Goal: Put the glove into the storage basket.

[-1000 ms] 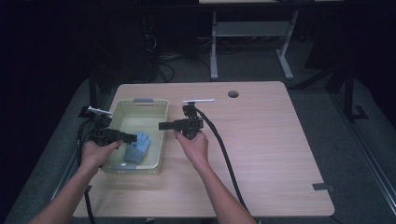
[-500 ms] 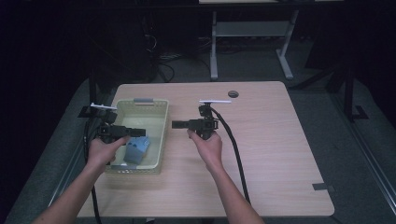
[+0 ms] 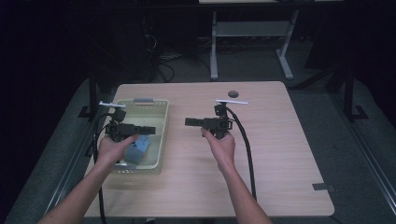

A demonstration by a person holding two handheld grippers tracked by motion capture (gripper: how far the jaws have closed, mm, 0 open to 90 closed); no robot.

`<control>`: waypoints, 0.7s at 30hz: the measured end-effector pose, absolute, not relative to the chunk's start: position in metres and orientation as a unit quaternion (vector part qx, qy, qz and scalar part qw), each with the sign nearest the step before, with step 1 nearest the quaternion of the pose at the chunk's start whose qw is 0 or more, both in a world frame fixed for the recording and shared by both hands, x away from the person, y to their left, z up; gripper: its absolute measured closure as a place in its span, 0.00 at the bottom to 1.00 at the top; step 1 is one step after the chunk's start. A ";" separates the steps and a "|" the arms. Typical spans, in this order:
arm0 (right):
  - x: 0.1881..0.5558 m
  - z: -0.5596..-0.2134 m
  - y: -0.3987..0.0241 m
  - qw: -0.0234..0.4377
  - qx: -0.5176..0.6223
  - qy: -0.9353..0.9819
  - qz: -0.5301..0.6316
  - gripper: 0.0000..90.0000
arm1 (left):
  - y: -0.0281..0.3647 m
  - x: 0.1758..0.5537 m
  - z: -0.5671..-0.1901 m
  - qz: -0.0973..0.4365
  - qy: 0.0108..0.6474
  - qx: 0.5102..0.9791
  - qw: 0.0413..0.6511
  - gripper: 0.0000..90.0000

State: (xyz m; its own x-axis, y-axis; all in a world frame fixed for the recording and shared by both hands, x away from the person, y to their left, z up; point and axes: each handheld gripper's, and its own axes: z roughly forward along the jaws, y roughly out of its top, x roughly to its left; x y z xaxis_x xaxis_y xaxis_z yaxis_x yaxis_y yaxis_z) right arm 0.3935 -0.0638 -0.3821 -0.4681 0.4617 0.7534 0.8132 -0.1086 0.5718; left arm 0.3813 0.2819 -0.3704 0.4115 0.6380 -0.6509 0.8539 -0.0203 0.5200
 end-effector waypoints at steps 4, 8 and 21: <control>0.392 -0.383 -0.073 0.153 -0.497 -0.645 -0.560 0.57 | 0.274 0.380 -0.369 -0.121 0.523 0.704 0.465 0.52; 0.390 -0.386 -0.087 0.149 -0.505 -0.641 -0.559 0.56 | 0.261 0.379 -0.365 -0.122 0.511 0.711 0.467 0.50; 0.378 -0.386 -0.124 0.129 -0.524 -0.625 -0.565 0.54 | 0.213 0.375 -0.358 -0.133 0.471 0.732 0.474 0.45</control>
State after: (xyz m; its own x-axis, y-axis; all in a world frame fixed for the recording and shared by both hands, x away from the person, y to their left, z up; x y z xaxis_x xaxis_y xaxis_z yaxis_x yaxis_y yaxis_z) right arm 0.3778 -0.1237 -0.3857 -0.4186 0.5087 0.7523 0.7996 -0.1863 0.5709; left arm 0.3745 0.2128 -0.3578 0.5216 0.5628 -0.6413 0.8156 -0.1083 0.5683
